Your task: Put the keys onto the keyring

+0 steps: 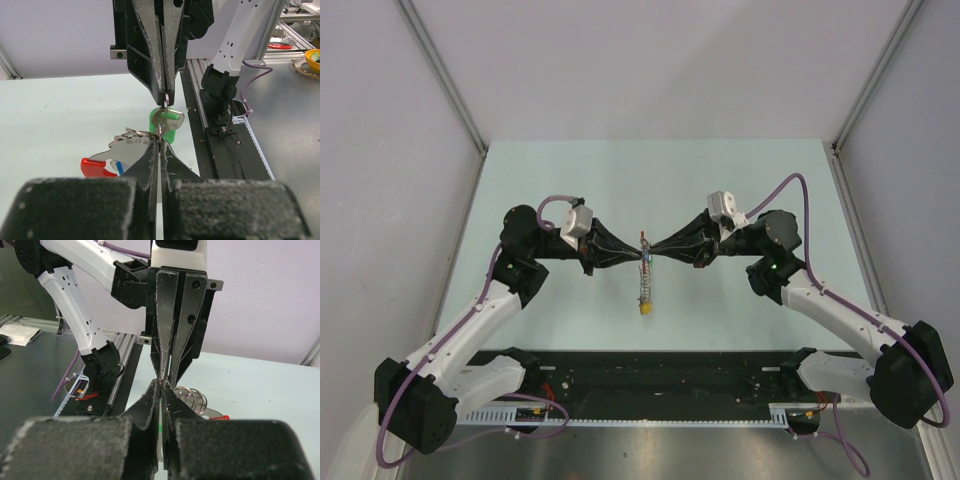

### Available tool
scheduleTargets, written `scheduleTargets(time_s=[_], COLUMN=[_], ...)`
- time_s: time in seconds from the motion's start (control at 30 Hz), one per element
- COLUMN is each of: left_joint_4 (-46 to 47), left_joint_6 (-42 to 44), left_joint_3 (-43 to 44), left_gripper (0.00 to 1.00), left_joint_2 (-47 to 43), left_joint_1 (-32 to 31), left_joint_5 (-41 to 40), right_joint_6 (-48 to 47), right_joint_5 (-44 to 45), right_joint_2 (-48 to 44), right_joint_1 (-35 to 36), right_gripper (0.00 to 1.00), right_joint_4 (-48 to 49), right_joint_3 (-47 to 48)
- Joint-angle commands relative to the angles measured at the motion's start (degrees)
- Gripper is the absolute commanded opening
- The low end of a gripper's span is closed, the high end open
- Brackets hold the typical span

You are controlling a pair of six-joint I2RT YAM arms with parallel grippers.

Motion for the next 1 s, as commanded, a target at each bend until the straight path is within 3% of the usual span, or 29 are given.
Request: scheduleTargets(time_s=[0.0, 0.97], left_joint_4=[2.22, 2.31], left_joint_6=[0.28, 0.20], left_joint_3=[0.53, 0.53], left_gripper=[0.00, 0.00], left_joint_2=[-0.98, -0.89], left_joint_1=[-0.43, -0.52], left_joint_5=[1.84, 2.28], right_joint_6=[-0.92, -1.19], right_joint_5=[0.81, 1.25], right_joint_2=[0.43, -0.71], right_joint_1=[0.31, 0.14], right_gripper=[0.00, 0.00], right_joint_4=[0.72, 0.19], right_joint_3=[2.58, 2.49])
